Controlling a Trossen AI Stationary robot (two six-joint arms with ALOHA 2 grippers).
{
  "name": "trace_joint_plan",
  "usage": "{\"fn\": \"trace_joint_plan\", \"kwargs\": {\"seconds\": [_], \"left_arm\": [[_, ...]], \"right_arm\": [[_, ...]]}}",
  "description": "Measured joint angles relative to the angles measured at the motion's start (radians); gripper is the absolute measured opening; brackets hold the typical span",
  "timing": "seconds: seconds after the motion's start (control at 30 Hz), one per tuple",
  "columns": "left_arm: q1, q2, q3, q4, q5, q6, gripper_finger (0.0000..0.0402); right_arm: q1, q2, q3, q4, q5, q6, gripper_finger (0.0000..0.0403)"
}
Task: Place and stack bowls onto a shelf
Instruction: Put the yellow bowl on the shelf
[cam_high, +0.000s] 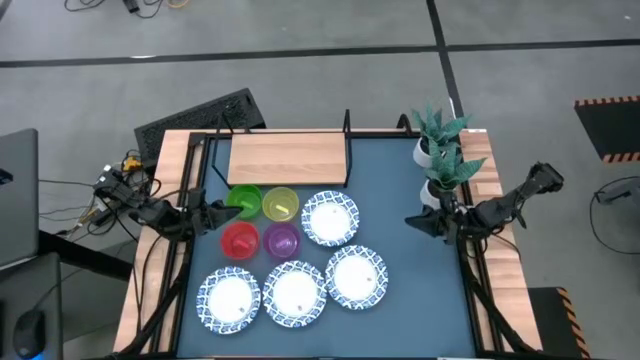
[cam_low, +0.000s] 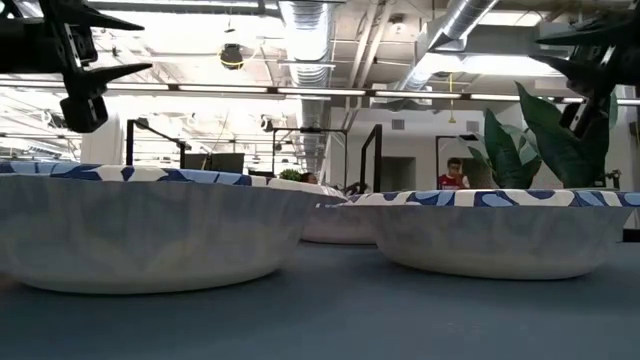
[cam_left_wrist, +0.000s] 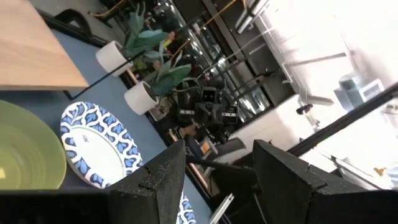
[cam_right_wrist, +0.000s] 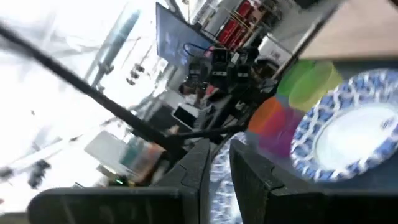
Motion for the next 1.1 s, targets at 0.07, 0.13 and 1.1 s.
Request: {"fn": "trace_joint_plan", "kwargs": {"seconds": [0.07, 0.13, 1.1], "left_arm": [[0.0, 0.0, 0.0, 0.0, -0.012, 0.005, 0.0177], [0.0, 0.0, 0.0, -0.003, -0.015, 0.025, 0.0177], [-0.001, 0.045, 0.225, 0.076, 0.152, 0.088, 0.0177]], "right_arm": [[0.0, 0.0, 0.0, -0.003, 0.027, 0.065, 0.0088], [0.0, 0.0, 0.0, -0.012, 0.073, 0.094, 0.0088], [-0.185, 0.664, 0.762, -0.016, 0.09, -0.504, 0.0088]]}}
